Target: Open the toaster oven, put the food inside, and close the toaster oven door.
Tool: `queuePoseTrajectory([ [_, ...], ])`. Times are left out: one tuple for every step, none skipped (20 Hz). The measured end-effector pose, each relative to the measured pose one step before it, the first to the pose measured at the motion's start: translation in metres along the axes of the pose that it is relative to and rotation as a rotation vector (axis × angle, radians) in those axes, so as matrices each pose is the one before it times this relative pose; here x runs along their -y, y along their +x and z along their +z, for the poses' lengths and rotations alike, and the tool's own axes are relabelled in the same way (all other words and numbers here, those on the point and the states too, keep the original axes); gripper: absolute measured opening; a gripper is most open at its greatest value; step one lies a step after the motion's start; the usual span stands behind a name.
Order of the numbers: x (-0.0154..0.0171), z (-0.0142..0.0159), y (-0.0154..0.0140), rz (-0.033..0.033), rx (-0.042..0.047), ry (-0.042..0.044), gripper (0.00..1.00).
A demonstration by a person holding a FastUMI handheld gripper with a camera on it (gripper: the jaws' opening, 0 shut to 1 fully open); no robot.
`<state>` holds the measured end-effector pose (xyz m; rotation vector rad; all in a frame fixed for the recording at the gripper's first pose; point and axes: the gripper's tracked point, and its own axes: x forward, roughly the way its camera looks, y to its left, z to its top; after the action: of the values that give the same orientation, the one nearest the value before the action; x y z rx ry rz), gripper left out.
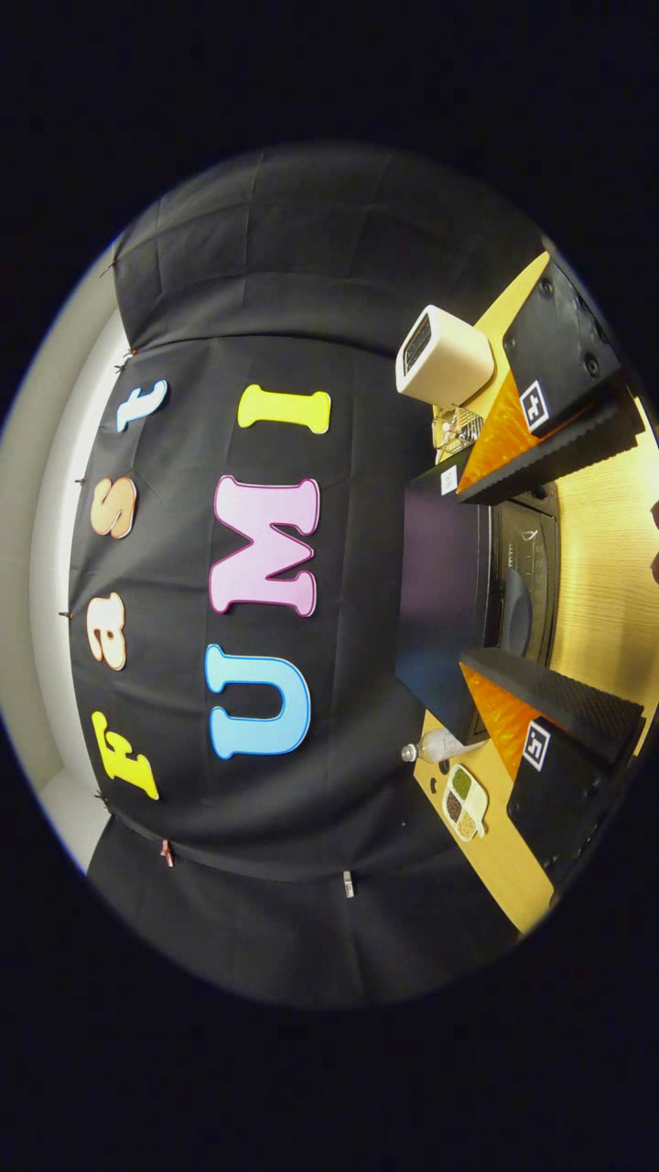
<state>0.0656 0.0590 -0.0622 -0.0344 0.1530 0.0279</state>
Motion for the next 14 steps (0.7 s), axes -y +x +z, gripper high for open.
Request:
queuePoseTrajectory([
  [-0.00385, -0.00471, 0.00657, 0.00094, -0.01306, -0.00522, 0.98],
  [-0.00419, -0.00533, 0.00737, 0.00313, -0.01592, -0.00070, 0.98],
  [-0.00428, -0.00520, 0.00703, 0.00195, -0.01566, 0.00171, 0.98],
  [-0.00368, -0.00544, 0.00722, -0.00409, -0.01514, 0.00191, 0.98],
  [-0.00256, -0.00620, 0.00635, -0.00567, -0.01769, 0.00223, 0.98],
  [-0.00536, -0.00716, 0.00783, 0.00362, -0.01870, 0.00460, 0.98],
  [-0.00541, -0.00612, 0.00783, 0.00135, -0.01789, 0.00110, 0.98],
  [-0.00405, -0.00561, 0.00660, 0.00260, -0.01524, -0.00186, 0.98],
  [-0.00257, -0.00557, 0.00678, -0.00386, -0.01654, -0.00427, 0.98],
  [-0.00106, -0.00609, 0.00747, -0.00204, -0.01701, -0.00255, 0.98],
  [-0.00065, -0.00492, 0.00614, -0.00449, -0.01228, 0.00028, 0.98],
  [0.00010, -0.00312, 0.00588, -0.00771, -0.00985, 0.00366, 0.98],
  [0.00017, -0.00308, 0.00565, -0.00627, -0.00855, 0.00147, 0.98],
  [0.00067, -0.00501, 0.00472, -0.00640, -0.01396, -0.00169, 0.98],
])
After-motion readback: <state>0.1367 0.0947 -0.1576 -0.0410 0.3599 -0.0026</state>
